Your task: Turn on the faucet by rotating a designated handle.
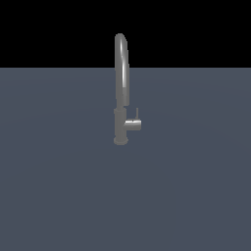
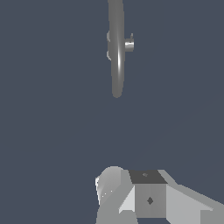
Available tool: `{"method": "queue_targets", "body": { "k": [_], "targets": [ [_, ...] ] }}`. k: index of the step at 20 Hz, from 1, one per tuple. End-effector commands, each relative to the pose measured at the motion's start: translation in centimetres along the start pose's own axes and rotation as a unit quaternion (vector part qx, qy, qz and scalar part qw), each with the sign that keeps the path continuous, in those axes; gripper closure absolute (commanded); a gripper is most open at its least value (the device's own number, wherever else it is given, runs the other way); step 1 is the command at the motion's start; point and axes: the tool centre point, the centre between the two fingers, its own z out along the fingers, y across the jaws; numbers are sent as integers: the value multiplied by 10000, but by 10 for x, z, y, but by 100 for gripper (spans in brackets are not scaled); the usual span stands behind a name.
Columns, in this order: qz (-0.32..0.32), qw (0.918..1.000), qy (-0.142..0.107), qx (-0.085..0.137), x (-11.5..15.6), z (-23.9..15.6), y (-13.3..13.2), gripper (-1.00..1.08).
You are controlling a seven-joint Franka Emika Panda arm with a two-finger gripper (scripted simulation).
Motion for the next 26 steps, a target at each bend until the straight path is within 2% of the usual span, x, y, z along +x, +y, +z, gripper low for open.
{"method": "queue_targets", "body": {
  "k": [1,7,13,20,26],
  "targets": [
    [0,10000,0,0,0,0,0,108],
    [54,10000,-55,53,5,0,-1,108],
    [217,9993,-223,215,19,2,-2,108],
    [552,9953,-568,549,49,7,-3,108],
    [932,9867,-959,928,82,15,-3,108]
  ]
}}
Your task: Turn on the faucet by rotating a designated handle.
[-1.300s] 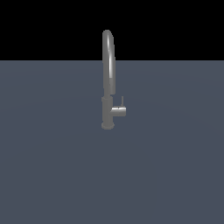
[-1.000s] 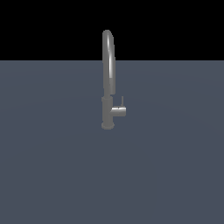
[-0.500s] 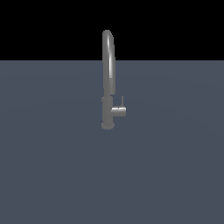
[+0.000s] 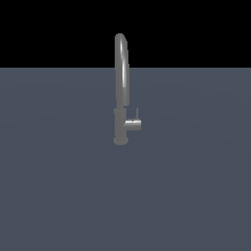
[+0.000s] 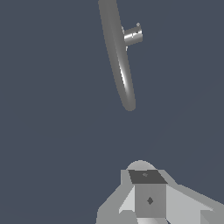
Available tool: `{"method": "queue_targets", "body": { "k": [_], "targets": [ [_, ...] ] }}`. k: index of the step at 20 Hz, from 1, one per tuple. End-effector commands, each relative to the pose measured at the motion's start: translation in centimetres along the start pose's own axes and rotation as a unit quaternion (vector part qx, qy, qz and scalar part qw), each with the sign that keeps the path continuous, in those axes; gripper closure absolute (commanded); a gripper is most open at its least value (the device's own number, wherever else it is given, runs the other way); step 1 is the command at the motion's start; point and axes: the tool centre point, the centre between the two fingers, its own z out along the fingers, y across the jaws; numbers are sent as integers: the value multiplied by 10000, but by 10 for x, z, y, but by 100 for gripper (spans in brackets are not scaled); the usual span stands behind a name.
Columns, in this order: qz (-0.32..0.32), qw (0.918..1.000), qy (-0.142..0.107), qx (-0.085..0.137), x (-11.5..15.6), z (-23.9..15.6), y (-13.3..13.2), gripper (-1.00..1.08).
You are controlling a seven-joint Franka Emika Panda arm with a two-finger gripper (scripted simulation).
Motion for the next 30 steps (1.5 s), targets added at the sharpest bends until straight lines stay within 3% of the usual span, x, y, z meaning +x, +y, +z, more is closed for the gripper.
{"method": "queue_targets", "body": {
  "k": [1,9,16,23,30],
  "targets": [
    [166,9996,-169,164,15,2,-1,108],
    [696,9925,-719,702,62,10,-3,108],
    [1167,9786,-1212,1188,104,21,-2,108],
    [1642,9567,-1714,1685,145,38,3,108],
    [2125,9257,-2229,2197,185,60,10,108]
  ]
}}
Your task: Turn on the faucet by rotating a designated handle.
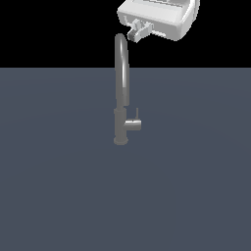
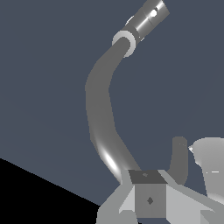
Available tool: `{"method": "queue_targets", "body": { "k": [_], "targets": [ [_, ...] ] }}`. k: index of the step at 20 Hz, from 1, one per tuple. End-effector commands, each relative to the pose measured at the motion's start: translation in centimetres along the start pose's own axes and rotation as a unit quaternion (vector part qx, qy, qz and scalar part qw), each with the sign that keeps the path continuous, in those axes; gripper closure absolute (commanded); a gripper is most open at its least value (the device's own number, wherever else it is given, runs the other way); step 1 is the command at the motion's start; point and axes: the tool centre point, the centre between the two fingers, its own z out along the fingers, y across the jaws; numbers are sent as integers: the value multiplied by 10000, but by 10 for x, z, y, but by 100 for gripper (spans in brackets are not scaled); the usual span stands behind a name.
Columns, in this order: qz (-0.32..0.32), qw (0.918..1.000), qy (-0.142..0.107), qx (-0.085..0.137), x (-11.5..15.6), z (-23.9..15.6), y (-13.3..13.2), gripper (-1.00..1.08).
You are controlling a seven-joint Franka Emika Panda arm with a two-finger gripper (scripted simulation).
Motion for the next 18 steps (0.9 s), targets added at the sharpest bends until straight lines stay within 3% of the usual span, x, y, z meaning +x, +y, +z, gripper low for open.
{"method": "queue_targets", "body": {
  "k": [1,10,14,18],
  "targets": [
    [188,9994,-205,201,17,1,-2,108],
    [912,9863,-981,965,81,13,-2,108],
    [1264,9735,-1356,1335,112,22,0,108],
    [1642,9552,-1753,1729,143,35,3,108]
  ]
}}
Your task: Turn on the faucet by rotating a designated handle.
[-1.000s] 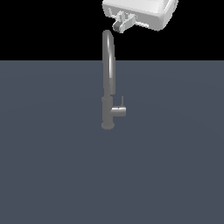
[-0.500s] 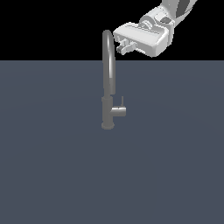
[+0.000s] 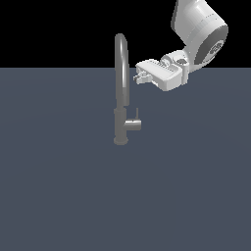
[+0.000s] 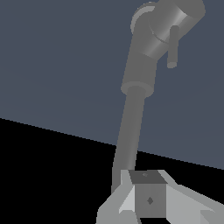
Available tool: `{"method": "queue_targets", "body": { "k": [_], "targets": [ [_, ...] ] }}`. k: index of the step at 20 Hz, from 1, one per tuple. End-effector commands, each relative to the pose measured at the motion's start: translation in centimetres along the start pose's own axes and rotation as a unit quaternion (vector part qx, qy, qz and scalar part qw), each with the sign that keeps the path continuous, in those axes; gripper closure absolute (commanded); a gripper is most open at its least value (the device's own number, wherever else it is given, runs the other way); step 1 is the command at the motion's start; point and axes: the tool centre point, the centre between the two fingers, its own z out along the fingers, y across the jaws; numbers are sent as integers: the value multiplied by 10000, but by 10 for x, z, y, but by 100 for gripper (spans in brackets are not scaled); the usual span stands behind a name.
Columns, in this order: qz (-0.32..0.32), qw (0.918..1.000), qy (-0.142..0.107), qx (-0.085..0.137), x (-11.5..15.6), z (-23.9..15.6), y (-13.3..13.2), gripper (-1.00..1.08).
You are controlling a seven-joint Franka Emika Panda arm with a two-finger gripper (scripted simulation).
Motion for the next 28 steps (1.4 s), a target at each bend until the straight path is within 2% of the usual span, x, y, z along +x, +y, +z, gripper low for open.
{"method": "queue_targets", "body": {
  "k": [1,8,14,19,28],
  "targets": [
    [248,9990,-266,260,22,2,-2,108],
    [843,9887,-876,876,73,12,-3,108],
    [1183,9778,-1220,1227,102,21,-2,108],
    [1303,9730,-1341,1353,112,26,-1,108],
    [1296,9732,-1337,1349,110,26,1,108]
  ]
}}
